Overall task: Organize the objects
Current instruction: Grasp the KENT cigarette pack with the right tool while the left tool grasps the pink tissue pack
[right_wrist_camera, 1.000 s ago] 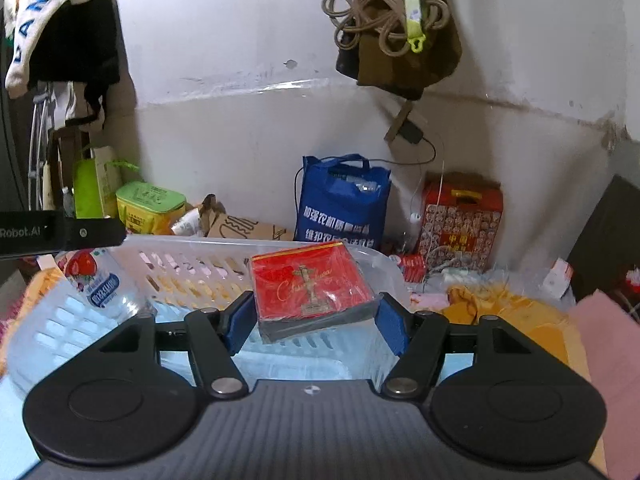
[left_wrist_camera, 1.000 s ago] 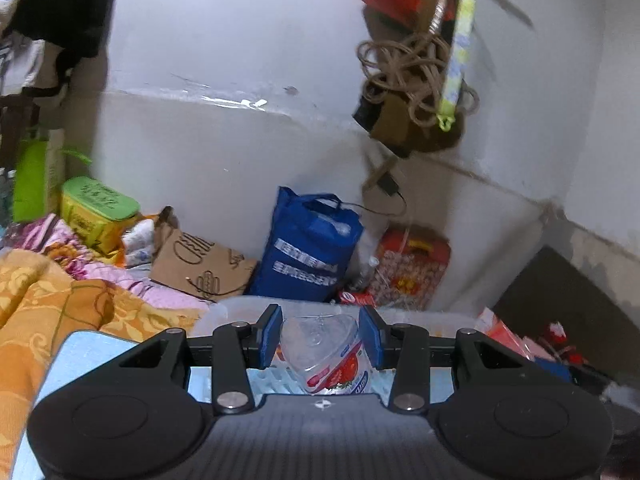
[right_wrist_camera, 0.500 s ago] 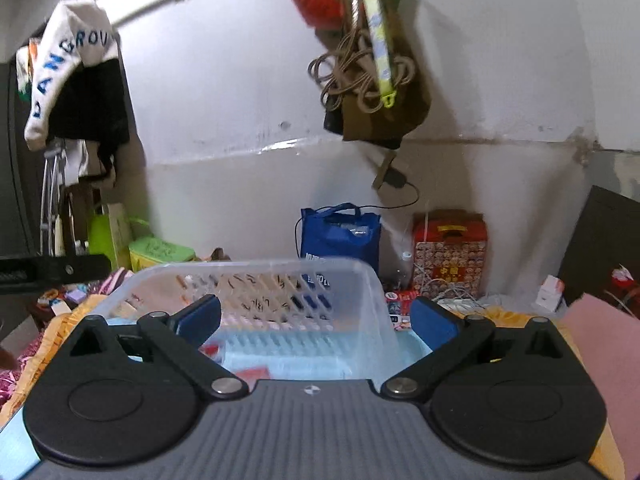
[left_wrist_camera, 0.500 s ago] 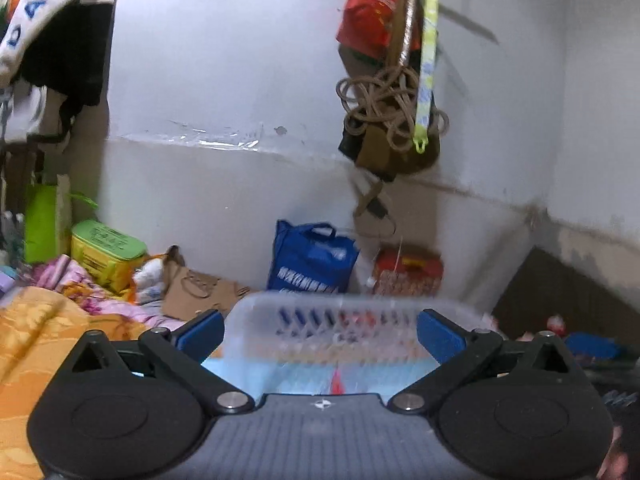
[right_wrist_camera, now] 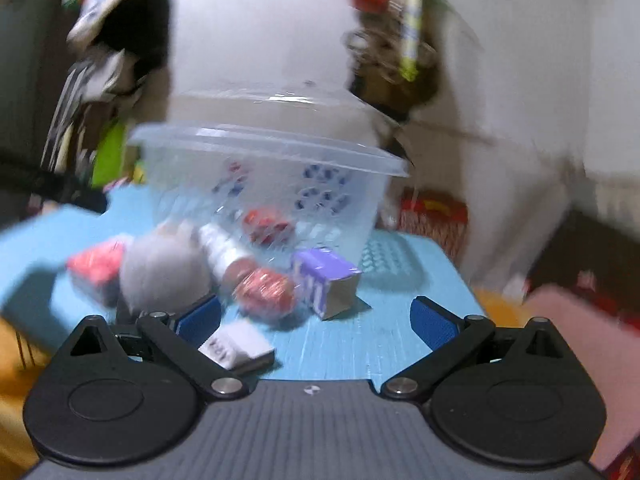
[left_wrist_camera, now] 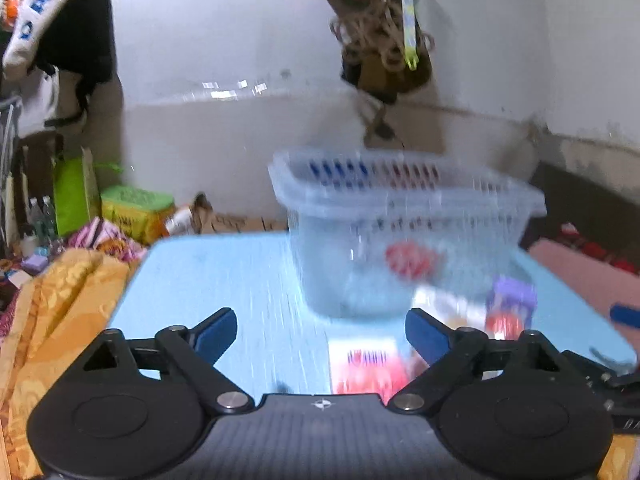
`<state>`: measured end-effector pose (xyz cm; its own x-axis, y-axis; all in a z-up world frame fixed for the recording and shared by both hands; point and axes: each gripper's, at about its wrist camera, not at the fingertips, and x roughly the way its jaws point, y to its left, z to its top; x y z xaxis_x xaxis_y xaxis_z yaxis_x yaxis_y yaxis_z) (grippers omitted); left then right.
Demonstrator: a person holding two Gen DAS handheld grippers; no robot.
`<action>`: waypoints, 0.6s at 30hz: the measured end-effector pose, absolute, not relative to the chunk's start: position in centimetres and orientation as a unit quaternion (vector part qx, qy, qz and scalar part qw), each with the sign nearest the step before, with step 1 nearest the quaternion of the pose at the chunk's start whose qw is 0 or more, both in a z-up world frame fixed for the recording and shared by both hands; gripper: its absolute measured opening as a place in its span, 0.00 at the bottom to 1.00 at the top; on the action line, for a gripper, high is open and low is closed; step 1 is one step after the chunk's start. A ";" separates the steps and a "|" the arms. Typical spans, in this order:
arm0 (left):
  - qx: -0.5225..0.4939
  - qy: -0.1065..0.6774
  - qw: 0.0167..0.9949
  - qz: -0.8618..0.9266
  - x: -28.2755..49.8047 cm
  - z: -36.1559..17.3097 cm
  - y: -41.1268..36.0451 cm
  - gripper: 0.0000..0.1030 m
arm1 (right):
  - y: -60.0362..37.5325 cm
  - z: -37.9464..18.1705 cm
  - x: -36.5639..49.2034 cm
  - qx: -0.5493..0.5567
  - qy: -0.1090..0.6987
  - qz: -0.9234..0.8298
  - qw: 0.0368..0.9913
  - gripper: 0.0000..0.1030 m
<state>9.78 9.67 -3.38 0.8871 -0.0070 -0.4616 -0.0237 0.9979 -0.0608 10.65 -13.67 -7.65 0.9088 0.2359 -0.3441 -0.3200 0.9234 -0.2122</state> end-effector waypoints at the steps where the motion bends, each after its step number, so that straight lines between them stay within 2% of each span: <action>1: -0.029 0.243 0.970 0.002 9.8 -3.8 9.6 0.91 | -13.3 -8.0 10.5 -0.140 0.161 0.154 0.965 1.00; 4: -0.008 0.247 0.969 0.009 9.7 -4.8 9.2 0.91 | -12.9 -8.8 10.6 -0.123 0.173 0.175 0.961 1.00; 11: 0.051 0.225 0.973 0.021 8.9 -7.7 6.4 0.91 | -12.3 -11.2 10.1 -0.118 0.130 0.185 0.967 1.00; 14: 0.044 0.202 0.978 0.030 8.8 -8.4 5.7 0.91 | -11.7 -11.8 9.8 -0.134 0.119 0.190 0.965 1.00; 18: 0.030 0.215 0.975 0.035 9.4 -9.3 5.4 0.91 | -11.9 -12.2 9.4 -0.124 0.112 0.193 0.967 1.00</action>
<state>9.40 5.44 -9.28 0.9050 0.0804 -0.4178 -0.0545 0.9958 0.0734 9.43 -11.88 -12.22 0.9002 0.3462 -0.2641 -0.4016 0.8945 -0.1965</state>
